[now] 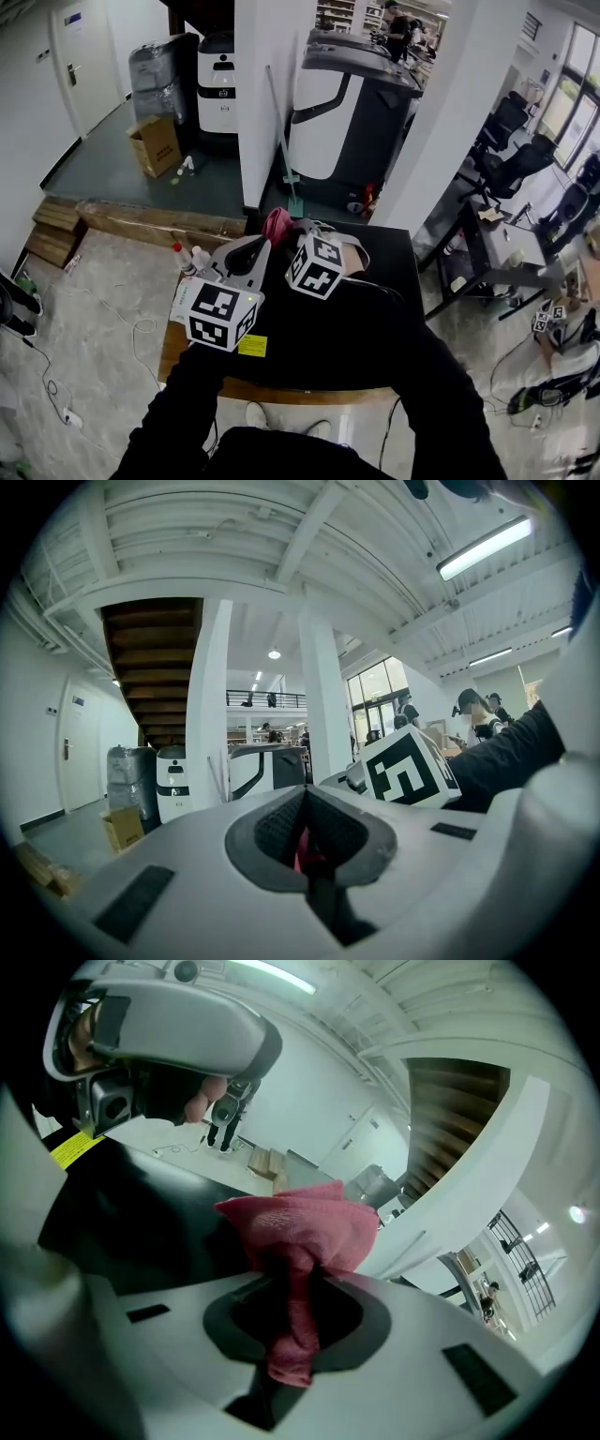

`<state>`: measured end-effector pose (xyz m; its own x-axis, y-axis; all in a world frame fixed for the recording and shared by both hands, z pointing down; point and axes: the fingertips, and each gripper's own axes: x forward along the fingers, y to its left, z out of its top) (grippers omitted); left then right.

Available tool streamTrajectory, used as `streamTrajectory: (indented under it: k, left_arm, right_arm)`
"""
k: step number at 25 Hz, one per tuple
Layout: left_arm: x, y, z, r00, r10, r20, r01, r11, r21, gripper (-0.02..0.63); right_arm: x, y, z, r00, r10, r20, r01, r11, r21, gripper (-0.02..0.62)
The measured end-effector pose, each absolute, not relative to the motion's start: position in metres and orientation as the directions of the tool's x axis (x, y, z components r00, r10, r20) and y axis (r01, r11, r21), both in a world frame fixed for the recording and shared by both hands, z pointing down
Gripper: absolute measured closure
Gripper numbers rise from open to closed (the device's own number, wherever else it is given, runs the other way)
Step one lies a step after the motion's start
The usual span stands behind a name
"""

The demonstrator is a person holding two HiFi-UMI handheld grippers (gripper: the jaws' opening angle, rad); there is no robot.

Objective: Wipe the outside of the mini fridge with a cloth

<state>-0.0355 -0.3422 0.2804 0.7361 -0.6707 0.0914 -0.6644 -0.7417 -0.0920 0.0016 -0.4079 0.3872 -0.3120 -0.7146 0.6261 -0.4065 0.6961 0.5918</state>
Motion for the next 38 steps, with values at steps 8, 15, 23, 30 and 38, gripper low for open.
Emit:
streamTrajectory:
  k: [8, 15, 23, 30, 38]
  left_arm:
    - [0.012, -0.313, 0.274, 0.771, -0.63, 0.096, -0.622, -0.777, -0.102, 0.6]
    - [0.067, -0.281, 0.278, 0.806, -0.582, 0.112, -0.573, -0.813, -0.1, 0.6]
    - [0.116, -0.248, 0.275, 0.821, -0.56, 0.107, -0.551, -0.828, -0.104, 0.6]
    - [0.124, -0.224, 0.267, 0.802, -0.591, 0.091, -0.581, -0.806, -0.109, 0.6]
    - [0.076, -0.19, 0.241, 0.733, -0.679, 0.04, -0.67, -0.731, -0.13, 0.6]
  right_arm:
    - [0.077, -0.38, 0.386, -0.229, -0.72, 0.655, -0.437, 0.678, 0.592, 0.532]
    - [0.156, -0.346, 0.383, -0.163, -0.74, 0.652, -0.492, 0.634, 0.597, 0.532]
    - [0.248, -0.31, 0.384, -0.084, -0.754, 0.651, -0.53, 0.587, 0.612, 0.532]
    - [0.294, -0.294, 0.384, -0.019, -0.748, 0.664, -0.509, 0.579, 0.637, 0.531]
    - [0.228, -0.256, 0.296, -0.227, -0.816, 0.531, -0.516, 0.563, 0.645, 0.53]
